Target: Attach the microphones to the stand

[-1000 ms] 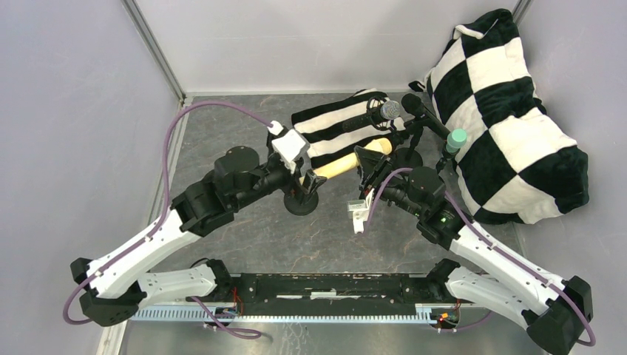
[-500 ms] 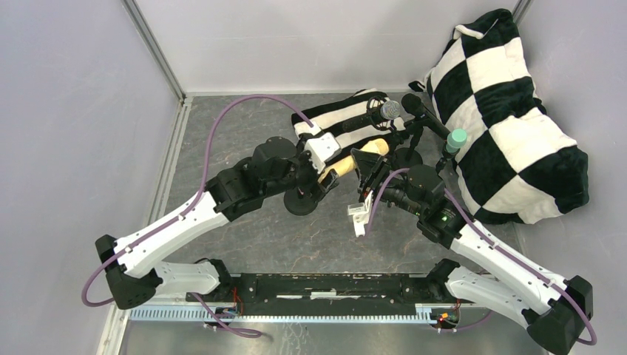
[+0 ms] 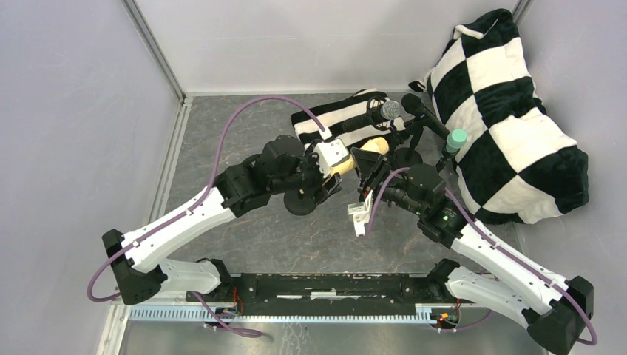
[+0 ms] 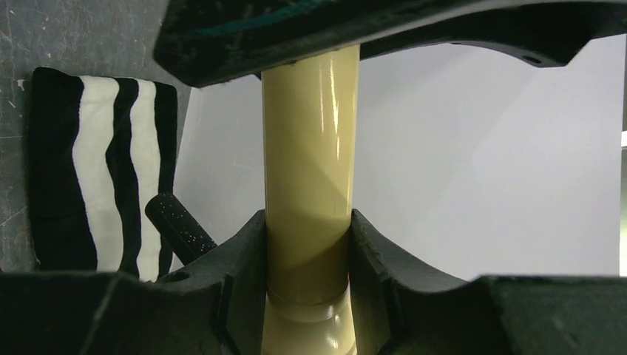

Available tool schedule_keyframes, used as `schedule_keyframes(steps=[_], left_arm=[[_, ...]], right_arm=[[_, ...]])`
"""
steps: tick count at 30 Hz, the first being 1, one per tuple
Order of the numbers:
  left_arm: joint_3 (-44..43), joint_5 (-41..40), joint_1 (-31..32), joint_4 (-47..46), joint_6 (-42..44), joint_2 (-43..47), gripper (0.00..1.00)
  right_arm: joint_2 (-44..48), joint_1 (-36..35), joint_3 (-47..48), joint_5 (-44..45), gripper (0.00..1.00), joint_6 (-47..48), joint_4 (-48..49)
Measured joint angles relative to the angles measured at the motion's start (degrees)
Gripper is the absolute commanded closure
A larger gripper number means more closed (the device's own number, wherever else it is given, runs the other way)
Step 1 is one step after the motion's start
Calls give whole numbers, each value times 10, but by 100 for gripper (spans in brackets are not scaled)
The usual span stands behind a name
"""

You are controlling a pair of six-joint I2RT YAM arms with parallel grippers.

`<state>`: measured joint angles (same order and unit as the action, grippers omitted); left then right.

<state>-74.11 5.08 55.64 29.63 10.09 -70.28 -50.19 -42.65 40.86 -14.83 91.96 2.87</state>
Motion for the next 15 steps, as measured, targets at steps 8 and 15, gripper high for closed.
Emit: schedule_keyframes(steps=[8, 15], left_arm=[[0, -9, -4, 11, 5, -5, 79], [0, -12, -6, 8, 5, -6, 98]], right_arm=[[0, -1, 6, -2, 88, 4, -10], [0, -1, 6, -3, 28, -2, -8]])
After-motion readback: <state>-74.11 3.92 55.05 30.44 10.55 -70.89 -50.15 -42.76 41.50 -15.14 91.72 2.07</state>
